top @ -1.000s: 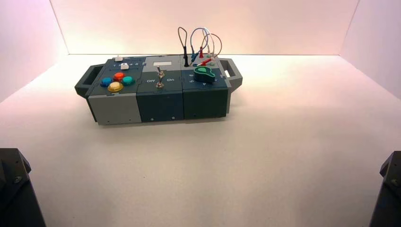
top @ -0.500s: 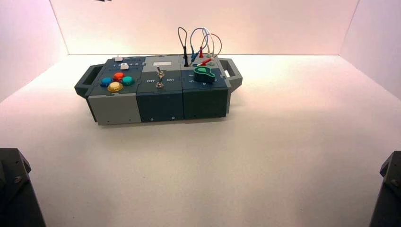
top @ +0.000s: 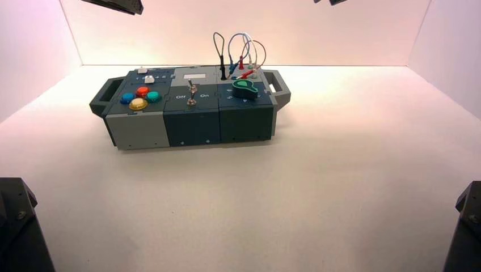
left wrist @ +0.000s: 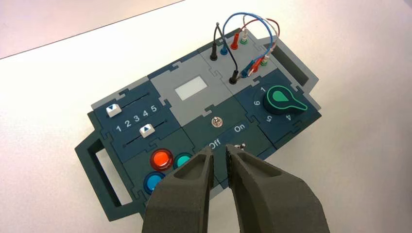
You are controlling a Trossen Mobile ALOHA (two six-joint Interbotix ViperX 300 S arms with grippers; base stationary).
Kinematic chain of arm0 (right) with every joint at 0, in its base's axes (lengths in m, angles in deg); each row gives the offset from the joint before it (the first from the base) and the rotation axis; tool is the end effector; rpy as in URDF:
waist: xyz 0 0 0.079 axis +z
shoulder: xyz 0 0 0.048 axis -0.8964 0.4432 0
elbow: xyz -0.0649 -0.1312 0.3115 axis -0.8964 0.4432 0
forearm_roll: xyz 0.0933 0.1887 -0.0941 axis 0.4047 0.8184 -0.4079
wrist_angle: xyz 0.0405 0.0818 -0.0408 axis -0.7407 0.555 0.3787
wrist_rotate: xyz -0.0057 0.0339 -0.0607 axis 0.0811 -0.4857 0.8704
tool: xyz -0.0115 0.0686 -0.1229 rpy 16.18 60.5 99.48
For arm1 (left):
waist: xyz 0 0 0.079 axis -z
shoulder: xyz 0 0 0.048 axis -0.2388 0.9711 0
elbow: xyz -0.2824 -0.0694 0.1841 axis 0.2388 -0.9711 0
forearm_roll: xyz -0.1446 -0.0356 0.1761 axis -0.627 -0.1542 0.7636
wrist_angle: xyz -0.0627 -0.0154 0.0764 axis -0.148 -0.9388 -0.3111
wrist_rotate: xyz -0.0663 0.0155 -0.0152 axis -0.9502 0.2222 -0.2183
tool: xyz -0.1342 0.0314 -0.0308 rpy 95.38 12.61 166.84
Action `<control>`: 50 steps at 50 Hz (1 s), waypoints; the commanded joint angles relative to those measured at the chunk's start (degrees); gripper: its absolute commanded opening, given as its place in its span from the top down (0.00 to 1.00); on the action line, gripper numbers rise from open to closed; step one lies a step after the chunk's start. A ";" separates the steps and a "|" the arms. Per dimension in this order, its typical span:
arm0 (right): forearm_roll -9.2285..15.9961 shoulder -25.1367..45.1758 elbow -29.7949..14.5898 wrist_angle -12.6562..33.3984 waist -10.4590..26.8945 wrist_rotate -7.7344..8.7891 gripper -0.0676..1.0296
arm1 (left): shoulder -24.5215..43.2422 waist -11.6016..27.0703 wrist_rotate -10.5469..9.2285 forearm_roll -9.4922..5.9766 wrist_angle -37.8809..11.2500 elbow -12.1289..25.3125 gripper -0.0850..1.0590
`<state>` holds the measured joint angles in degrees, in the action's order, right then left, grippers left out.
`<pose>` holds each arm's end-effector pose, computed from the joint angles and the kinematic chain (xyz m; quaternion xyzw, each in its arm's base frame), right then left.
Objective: Insert the blue wire.
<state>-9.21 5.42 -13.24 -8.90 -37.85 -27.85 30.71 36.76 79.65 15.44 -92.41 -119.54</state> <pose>0.2867 0.1745 0.1978 -0.0152 0.4350 0.2450 0.8663 0.2707 -0.1374 0.1718 0.0693 0.3760 -0.2339 0.8939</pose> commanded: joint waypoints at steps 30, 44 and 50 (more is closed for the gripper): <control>0.70 5.27 -4.04 -2.11 0.44 0.09 0.51 | -0.44 0.18 0.18 -0.18 1.93 0.79 0.78; 1.05 8.44 -5.19 -3.52 1.05 0.00 0.51 | -0.44 0.18 0.18 -0.18 1.93 0.53 0.78; 1.58 9.93 -5.71 -3.52 1.05 0.00 0.51 | -0.44 0.18 0.26 -0.09 2.37 0.09 0.78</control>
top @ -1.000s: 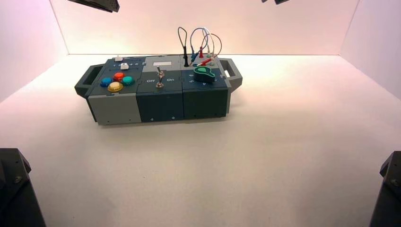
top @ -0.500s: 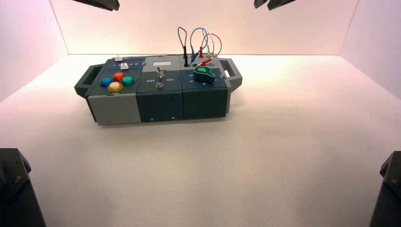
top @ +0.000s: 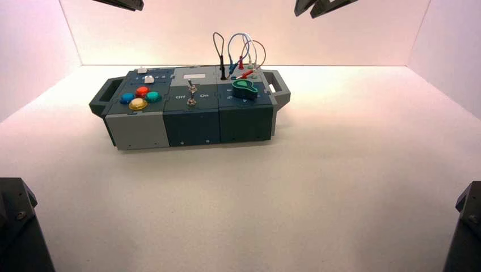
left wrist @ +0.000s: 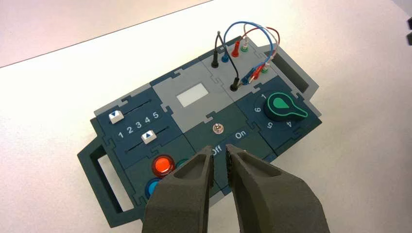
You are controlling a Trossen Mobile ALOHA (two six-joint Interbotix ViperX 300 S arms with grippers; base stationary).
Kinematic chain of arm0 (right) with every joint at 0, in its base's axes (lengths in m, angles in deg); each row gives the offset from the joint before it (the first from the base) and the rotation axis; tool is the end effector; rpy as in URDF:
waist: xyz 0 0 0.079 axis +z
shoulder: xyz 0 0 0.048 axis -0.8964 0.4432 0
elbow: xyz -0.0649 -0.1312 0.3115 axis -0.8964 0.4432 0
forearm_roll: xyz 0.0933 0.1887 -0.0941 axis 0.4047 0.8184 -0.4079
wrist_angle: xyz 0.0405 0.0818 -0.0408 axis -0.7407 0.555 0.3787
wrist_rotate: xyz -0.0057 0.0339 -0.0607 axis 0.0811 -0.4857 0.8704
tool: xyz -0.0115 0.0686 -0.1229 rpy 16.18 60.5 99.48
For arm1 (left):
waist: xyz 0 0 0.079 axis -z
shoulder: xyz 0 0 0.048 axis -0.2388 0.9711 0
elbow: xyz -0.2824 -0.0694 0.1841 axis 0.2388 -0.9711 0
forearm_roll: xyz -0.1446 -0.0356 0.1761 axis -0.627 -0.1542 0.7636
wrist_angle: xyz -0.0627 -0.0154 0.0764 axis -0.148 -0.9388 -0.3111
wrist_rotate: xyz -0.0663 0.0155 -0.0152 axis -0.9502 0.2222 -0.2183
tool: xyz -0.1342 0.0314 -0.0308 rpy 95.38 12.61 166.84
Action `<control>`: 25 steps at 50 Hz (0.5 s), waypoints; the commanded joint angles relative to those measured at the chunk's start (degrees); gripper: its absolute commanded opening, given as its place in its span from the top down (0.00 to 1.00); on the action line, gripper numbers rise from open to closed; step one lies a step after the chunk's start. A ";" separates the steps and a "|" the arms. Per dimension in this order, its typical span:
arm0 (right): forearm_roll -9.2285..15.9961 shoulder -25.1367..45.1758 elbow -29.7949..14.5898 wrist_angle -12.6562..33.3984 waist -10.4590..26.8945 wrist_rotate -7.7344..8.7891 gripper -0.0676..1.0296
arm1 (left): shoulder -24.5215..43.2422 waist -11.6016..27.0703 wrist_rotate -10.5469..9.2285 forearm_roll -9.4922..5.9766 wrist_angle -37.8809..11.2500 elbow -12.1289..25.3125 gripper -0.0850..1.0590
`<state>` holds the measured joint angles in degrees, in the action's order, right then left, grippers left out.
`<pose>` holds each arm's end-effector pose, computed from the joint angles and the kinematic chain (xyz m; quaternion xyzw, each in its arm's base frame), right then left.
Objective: Insert the blue wire.
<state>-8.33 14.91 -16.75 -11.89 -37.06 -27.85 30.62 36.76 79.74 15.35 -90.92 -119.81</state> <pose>0.3162 0.1936 0.1733 -0.0142 0.4596 0.2400 0.8549 0.2734 -0.1375 0.1739 0.0677 0.3659 -0.2322 0.8987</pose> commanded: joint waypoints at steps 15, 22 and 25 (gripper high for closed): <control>2.81 3.08 -2.72 -1.58 0.35 -0.09 0.51 | -0.62 0.18 0.18 0.09 0.97 0.26 0.78; 4.31 3.87 -2.81 -2.11 0.44 0.00 0.51 | -0.62 0.26 0.26 0.18 0.97 0.26 0.78; 4.31 4.13 -2.72 -2.55 0.97 0.00 0.51 | -0.62 0.26 0.26 0.18 0.97 0.18 0.78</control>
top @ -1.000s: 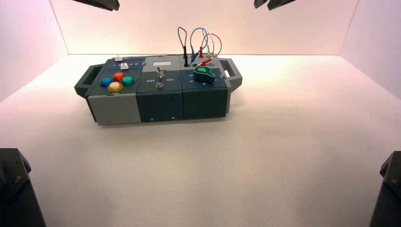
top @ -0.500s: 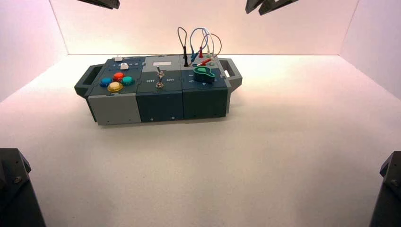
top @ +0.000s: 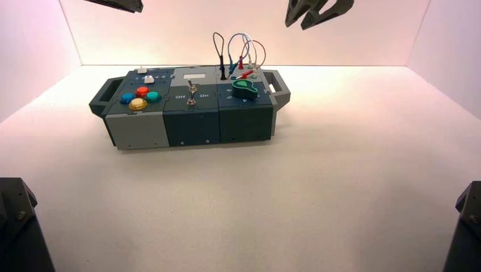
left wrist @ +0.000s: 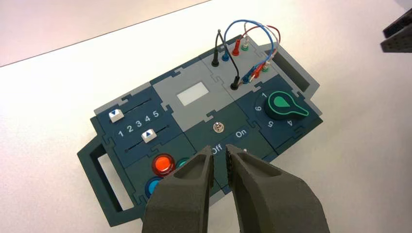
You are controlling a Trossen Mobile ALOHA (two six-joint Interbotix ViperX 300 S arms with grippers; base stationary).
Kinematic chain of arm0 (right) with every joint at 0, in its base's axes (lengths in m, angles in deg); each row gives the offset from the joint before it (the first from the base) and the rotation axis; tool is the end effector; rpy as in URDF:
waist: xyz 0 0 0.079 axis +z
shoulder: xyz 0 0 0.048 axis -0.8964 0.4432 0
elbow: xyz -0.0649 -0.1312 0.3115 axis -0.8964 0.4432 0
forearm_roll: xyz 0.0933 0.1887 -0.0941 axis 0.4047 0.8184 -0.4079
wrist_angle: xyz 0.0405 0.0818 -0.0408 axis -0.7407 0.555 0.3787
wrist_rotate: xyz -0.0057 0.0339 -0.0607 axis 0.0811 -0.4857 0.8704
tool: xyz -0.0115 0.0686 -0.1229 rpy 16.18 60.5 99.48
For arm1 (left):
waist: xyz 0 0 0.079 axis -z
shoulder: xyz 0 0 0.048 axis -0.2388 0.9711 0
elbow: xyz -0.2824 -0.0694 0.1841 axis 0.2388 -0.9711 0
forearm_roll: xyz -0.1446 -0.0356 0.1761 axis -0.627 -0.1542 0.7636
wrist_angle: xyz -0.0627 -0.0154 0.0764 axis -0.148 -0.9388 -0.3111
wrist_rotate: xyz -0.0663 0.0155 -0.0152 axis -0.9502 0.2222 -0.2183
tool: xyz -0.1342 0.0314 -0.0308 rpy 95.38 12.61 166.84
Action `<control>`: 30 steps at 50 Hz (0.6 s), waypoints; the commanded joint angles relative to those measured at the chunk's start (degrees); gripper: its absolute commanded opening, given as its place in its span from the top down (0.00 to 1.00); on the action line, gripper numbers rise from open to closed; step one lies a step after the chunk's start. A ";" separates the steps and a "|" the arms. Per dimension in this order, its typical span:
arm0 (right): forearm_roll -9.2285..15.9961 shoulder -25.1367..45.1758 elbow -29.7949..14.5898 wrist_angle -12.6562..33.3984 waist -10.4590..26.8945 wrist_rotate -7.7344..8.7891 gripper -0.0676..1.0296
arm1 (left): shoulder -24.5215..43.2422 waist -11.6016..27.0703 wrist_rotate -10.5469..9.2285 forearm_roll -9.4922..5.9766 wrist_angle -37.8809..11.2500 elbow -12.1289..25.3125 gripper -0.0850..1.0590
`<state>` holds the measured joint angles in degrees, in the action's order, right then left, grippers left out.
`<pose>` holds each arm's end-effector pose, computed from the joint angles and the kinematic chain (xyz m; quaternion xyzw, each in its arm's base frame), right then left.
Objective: Insert the blue wire.
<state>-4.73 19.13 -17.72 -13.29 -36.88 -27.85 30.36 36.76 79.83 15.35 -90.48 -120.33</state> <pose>0.3248 0.2050 0.1575 0.0133 0.4788 0.2355 0.8457 0.2722 -0.1366 0.1722 0.0681 0.3643 -0.2317 0.8994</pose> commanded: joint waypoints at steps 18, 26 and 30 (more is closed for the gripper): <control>0.70 4.83 -3.87 -3.43 2.64 0.00 0.51 | -0.44 0.18 0.09 0.18 0.62 0.53 0.78; 0.70 8.35 -5.45 -4.04 2.81 0.09 0.51 | -0.70 0.26 0.18 0.26 0.88 0.44 0.78; 0.70 9.23 -5.89 -4.39 2.90 0.18 0.51 | -0.79 0.18 0.35 0.26 0.97 0.26 0.78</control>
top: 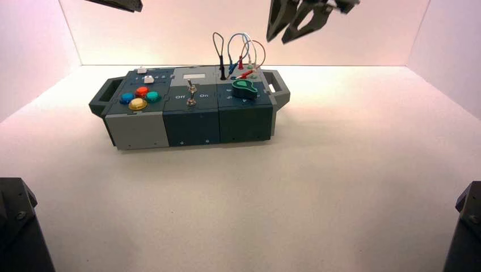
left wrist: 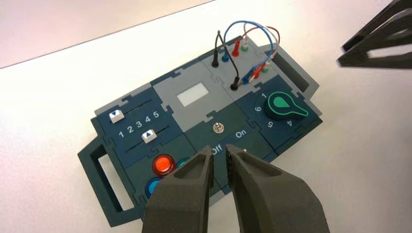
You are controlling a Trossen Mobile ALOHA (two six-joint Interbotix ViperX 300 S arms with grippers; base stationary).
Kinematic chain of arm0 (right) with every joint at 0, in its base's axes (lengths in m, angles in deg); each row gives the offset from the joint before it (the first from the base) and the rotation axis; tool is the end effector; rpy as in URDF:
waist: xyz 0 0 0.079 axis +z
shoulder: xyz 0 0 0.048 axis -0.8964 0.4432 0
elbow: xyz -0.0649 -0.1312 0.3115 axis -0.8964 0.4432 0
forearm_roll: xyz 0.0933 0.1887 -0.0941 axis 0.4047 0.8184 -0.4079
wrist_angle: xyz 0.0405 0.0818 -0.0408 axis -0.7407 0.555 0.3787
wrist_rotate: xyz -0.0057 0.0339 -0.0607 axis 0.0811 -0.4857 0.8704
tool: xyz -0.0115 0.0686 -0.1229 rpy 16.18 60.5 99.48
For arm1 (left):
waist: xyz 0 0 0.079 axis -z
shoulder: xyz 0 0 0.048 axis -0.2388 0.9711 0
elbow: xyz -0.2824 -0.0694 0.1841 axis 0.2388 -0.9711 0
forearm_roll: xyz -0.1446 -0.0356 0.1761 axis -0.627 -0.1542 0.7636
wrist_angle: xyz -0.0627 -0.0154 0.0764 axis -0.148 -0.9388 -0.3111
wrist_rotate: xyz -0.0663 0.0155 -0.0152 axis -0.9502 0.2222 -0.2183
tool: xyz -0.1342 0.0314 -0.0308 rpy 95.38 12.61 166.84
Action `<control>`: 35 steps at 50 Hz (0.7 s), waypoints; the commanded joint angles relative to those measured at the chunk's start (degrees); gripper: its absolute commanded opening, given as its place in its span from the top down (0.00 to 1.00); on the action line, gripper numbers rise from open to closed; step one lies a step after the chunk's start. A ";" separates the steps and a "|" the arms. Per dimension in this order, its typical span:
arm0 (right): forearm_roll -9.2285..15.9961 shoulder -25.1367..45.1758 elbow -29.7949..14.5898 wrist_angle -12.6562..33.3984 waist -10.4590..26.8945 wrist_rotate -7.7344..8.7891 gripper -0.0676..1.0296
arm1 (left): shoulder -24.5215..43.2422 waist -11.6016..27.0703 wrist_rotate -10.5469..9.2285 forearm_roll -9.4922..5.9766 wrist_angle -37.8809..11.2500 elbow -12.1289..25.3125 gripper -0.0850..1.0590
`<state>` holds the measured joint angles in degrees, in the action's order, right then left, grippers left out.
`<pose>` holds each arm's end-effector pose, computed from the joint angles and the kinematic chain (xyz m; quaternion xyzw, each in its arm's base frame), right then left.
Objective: Insert the blue wire.
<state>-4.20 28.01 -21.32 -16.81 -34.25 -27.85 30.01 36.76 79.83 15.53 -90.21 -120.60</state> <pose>0.3460 0.2337 0.1280 0.0038 0.4934 0.2407 0.8358 0.2716 -0.1359 0.1725 0.0693 0.3614 -0.2314 0.9006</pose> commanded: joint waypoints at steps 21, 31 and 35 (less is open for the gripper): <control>0.26 5.62 -5.80 -1.67 2.37 -0.09 0.51 | -0.44 0.26 0.62 0.09 0.88 0.44 0.78; 0.44 6.50 -7.03 -1.93 2.46 -0.70 0.51 | -0.35 0.26 0.62 0.09 0.79 0.44 0.78; 0.53 6.59 -7.21 -2.37 2.46 -0.88 0.51 | -0.44 0.18 0.62 0.09 0.88 0.44 0.78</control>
<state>-4.11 35.39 -26.77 -18.22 -32.05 -28.46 29.83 36.76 80.18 15.53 -89.86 -120.86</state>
